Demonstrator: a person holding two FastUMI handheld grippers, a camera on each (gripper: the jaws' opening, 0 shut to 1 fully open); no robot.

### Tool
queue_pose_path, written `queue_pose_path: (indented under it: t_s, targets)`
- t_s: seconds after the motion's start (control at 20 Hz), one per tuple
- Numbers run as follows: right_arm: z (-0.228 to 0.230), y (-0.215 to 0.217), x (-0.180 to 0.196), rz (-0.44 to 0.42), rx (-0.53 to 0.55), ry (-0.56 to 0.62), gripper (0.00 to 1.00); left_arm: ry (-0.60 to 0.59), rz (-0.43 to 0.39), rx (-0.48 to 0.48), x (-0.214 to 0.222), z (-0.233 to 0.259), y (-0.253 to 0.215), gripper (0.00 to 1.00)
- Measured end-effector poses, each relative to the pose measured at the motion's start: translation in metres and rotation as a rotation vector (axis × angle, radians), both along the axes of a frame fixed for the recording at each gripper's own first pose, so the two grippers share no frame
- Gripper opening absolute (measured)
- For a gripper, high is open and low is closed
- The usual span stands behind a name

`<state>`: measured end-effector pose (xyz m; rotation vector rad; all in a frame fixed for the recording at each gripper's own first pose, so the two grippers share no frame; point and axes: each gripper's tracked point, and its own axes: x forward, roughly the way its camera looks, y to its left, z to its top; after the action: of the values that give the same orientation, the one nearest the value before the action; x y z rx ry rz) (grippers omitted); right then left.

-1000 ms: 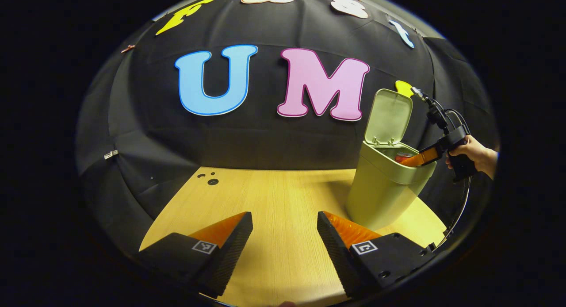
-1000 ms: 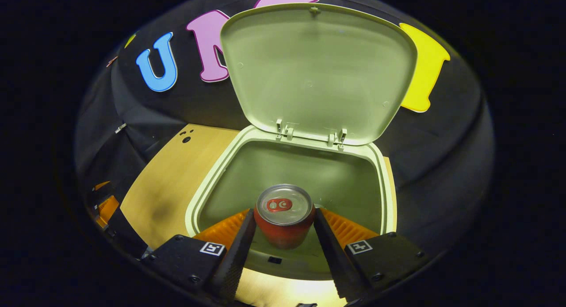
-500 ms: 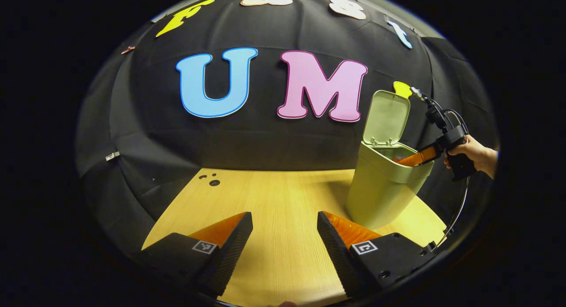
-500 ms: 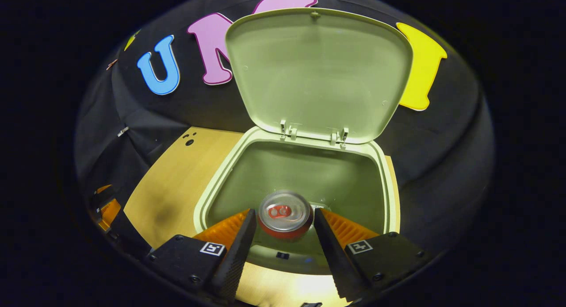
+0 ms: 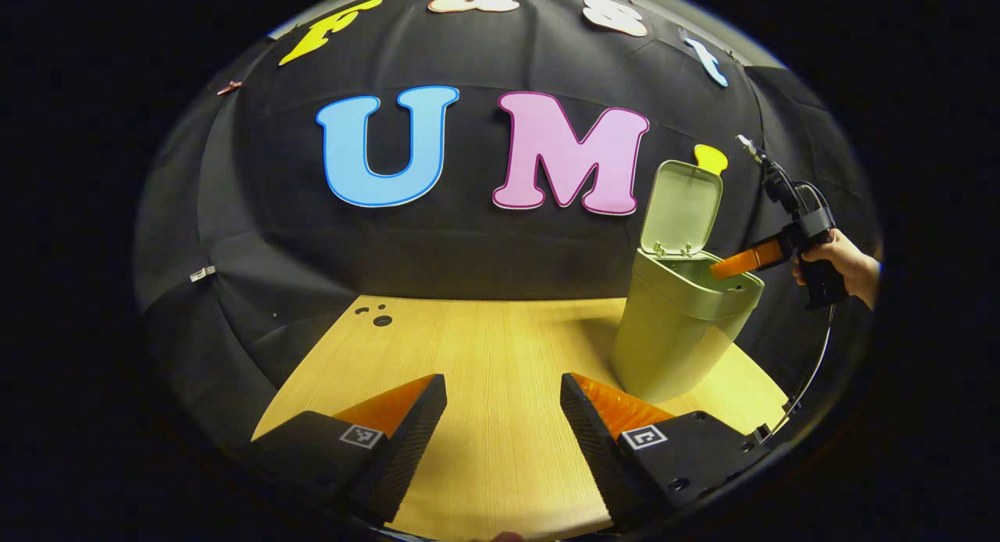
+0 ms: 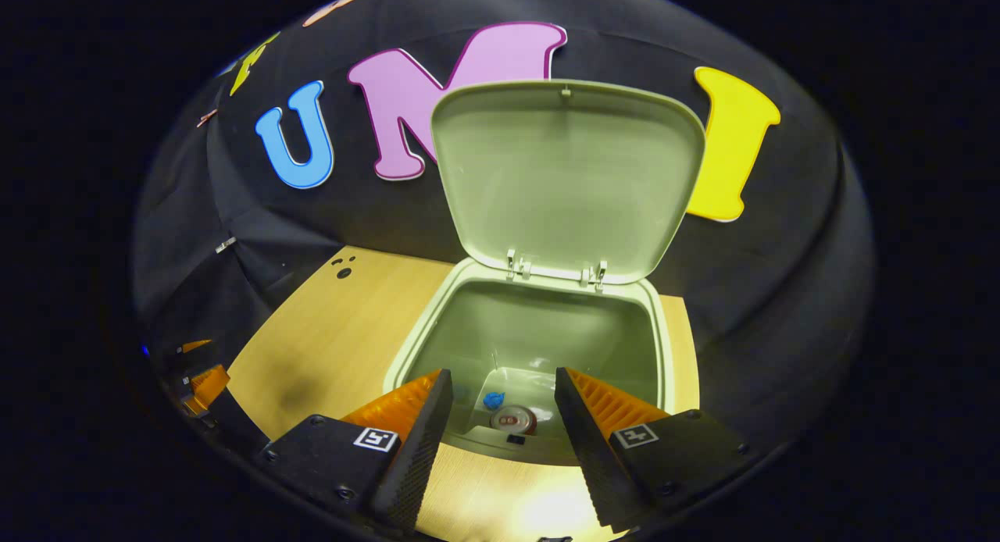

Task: Press the lid of the desktop garbage bin to open it, pick up the crumpled paper on the desktop and throw it into the bin, then pick up the pop can on the desktop and drop it into the bin, and finally close the garbage bin lid.

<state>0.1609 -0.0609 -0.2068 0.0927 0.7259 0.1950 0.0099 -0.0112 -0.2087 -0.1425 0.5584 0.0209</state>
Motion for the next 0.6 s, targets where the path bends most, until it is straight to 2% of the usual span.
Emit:
queue_pose_path:
  t_s: [0.1,0.25,0.6]
  targets:
    - [0.02,-0.001,0.002,-0.01,0.001,-0.044,0.85,0.0,-0.009,-0.001,-0.002,0.0,-0.004,0.95]
    - [0.057,-0.005,0.008,-0.033,-0.001,-0.138,0.94,-0.001,-0.024,0.003,-0.004,0.0,-0.008,0.95]
    - [0.134,-0.016,0.034,-0.098,-0.023,-0.377,0.95,-0.004,-0.048,0.001,-0.012,0.002,-0.012,0.95]
